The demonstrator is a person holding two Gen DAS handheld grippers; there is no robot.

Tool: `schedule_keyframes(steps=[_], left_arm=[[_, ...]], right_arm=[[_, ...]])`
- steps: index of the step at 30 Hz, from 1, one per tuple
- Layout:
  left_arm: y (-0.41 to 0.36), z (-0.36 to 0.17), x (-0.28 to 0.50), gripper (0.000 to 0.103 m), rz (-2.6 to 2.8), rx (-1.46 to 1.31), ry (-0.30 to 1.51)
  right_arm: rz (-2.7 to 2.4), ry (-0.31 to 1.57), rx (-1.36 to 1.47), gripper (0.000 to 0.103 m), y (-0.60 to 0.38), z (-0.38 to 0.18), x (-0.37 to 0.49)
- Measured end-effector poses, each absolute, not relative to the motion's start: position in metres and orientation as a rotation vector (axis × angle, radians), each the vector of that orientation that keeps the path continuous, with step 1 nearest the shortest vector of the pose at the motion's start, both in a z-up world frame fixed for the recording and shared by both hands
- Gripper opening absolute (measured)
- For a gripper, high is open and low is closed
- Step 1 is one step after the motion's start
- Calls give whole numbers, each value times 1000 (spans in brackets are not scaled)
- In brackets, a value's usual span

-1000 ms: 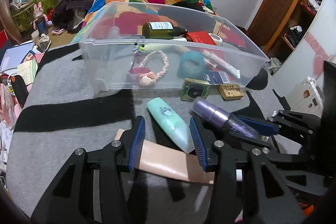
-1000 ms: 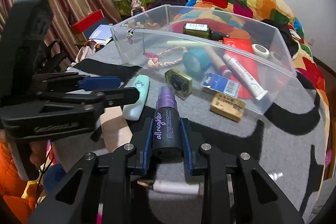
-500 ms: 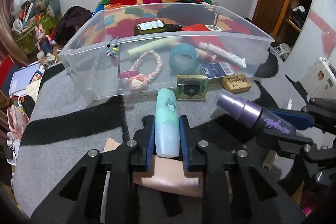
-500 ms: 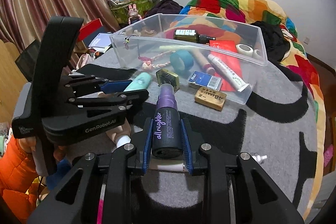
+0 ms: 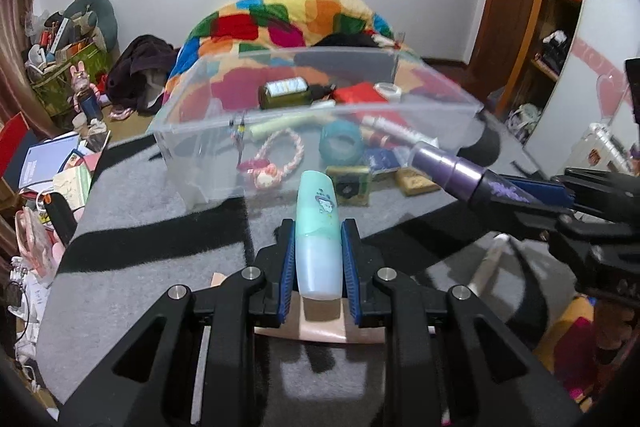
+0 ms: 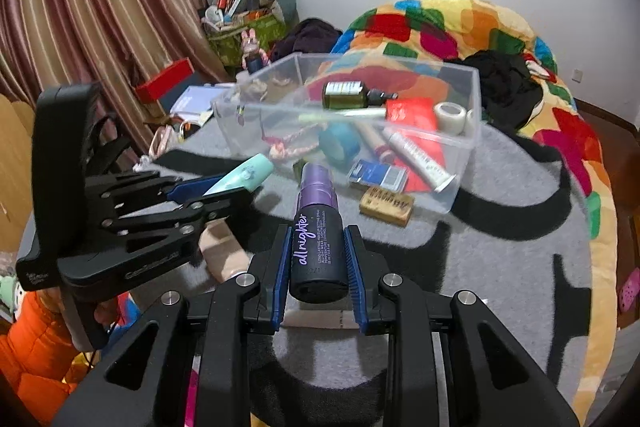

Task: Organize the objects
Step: 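Grasp the mint-green tube with the left tool while the right tool grasps the purple spray bottle, then lower the mint tube and purple bottle into the clear box and open both tools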

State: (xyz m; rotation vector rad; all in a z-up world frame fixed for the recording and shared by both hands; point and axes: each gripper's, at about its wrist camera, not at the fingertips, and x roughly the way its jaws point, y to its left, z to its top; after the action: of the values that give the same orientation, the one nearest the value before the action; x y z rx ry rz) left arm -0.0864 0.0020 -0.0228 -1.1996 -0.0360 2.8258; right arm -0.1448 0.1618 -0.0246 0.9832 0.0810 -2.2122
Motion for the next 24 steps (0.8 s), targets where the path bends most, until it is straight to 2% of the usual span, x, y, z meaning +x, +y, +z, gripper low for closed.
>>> schedule_keyframes(steps=[15,24], left_arm=[[-1,34,-93,22,2866,-977,-140],[-8,29,-128,22,2919,-1022,-152]], right_arm=[[-2340,79,893,23,166,16,-178],[-2340,32,952,23,155,11,-220]])
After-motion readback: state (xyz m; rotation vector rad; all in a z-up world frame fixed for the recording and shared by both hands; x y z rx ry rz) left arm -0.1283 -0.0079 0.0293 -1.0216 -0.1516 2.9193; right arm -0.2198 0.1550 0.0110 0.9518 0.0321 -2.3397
